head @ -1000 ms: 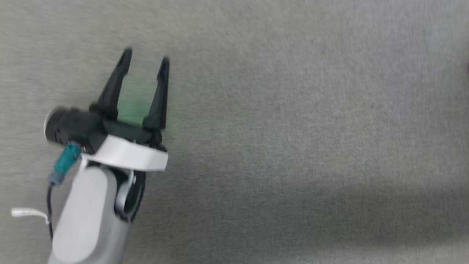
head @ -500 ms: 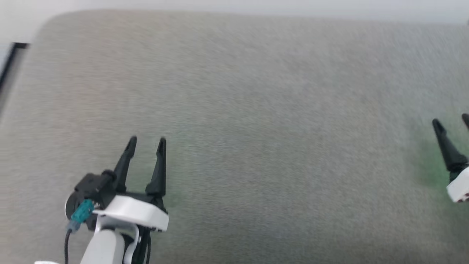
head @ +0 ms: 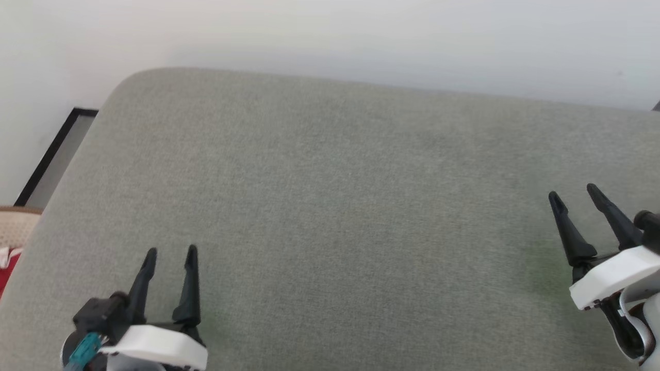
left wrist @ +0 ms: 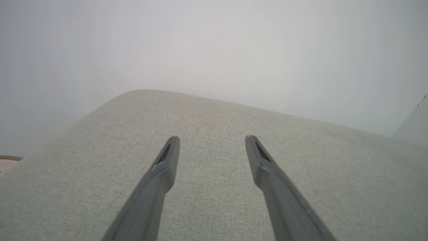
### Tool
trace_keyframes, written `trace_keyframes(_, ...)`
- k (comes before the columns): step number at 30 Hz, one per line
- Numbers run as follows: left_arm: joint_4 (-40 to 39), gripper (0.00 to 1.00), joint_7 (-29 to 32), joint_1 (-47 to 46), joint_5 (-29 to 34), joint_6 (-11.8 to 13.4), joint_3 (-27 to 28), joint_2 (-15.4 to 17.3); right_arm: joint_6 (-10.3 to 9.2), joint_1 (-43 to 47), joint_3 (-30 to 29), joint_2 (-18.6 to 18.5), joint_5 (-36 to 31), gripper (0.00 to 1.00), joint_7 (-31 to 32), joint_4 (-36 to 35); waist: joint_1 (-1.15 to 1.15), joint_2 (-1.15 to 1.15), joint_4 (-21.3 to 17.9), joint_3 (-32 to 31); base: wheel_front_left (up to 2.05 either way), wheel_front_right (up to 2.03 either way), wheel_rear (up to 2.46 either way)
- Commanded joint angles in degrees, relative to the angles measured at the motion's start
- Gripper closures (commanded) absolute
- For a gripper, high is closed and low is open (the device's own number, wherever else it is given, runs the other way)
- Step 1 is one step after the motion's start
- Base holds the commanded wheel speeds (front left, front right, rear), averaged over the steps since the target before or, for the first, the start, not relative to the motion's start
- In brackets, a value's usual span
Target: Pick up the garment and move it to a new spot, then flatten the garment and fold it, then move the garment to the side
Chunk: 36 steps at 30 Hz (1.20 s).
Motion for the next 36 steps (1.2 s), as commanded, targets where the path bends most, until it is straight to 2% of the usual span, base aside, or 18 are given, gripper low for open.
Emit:
trace_keyframes(1, -0.5, 0.0, -0.1, 1.2, -0.4, 0.1, 0.6, 0.2, -0.02, 1.3, -1.6, 0.6, -1.0, 0.0, -0.3, -1.6, 0.0, 0.0, -0.8, -1.1, 0.0, 0.0, 0.0)
trace_keyframes(8, -2.6, 0.0, -0.1, 3.8, 0.5, 0.1, 0.8, 0.5, -0.02, 7.4, -8.2, 3.0, -4.5, 0.0, -0.3, -7.9, 0.0, 0.0, -1.6, -2.1, 0.0, 0.0, 0.0)
trace_keyframes(19, -7.9, 0.0, -0.1, 7.0, 1.2, 0.1, 1.0, 1.0, -0.01, 17.8, -15.6, 5.7, -7.1, 0.0, 1.2, -15.2, 0.0, 0.0, -1.9, -2.3, 0.0, 0.0, 0.0)
trace_keyframes(27, -8.2, 0.0, -0.1, 8.4, 0.9, 0.1, 1.3, 0.9, -0.01, 20.1, -17.8, 8.0, -7.8, 0.0, 2.4, -18.0, 0.0, 0.0, -2.5, -2.4, 0.0, 0.0, 0.0)
trace_keyframes(36, -8.0, 0.0, -0.1, 8.2, 1.2, 0.1, 1.4, 0.7, -0.01, 20.5, -18.7, 8.6, -7.9, 0.0, 3.3, -19.5, 0.0, 0.0, -2.4, -2.2, 0.0, 0.0, 0.0)
